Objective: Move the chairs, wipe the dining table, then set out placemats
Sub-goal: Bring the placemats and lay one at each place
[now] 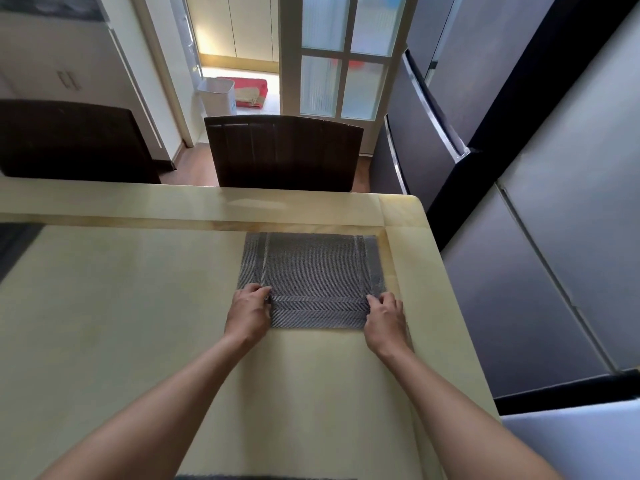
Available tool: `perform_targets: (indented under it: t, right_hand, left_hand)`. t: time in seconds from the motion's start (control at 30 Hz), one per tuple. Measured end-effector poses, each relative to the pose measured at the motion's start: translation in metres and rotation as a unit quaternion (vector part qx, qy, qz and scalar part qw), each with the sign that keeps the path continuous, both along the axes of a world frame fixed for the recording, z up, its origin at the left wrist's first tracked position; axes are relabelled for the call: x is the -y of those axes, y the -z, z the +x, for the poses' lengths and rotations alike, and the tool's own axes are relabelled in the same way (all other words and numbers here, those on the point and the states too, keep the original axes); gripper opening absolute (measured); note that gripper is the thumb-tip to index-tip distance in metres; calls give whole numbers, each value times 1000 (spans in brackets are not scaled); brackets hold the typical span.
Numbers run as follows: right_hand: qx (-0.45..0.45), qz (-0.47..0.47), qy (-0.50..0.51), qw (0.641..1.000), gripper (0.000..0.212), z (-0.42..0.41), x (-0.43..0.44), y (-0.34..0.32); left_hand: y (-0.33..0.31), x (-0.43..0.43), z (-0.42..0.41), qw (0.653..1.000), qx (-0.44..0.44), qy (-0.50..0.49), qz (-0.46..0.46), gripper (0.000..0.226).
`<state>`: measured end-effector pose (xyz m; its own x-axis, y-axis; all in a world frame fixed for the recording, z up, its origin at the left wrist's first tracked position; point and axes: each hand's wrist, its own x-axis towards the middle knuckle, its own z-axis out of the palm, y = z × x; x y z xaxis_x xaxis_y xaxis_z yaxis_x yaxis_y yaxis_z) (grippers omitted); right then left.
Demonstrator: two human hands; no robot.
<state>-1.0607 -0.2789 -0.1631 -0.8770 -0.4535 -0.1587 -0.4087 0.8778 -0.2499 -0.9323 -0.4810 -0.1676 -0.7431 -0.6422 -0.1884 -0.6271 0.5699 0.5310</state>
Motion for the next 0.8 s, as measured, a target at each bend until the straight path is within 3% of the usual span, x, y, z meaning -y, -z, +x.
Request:
perform_targets:
  t: [0.17,0.4,0.67,0.8]
  right_hand:
    - [26,-27,7,999,41,26,-8,-18]
    - [100,-49,57,992,41,109,-53,-48]
    - [181,-11,142,973,11,241,-115,-44]
    - [210,8,192,959,29,282,-132,-38]
  left_hand:
    - [-22,-5,30,999,-10,-30,28,43]
    - [-39,-33,150,992,33,-102,63,32]
    - [-27,-81,274,977,104,-165,85,28]
    - [-22,-93,304,967,140,-191,93,39]
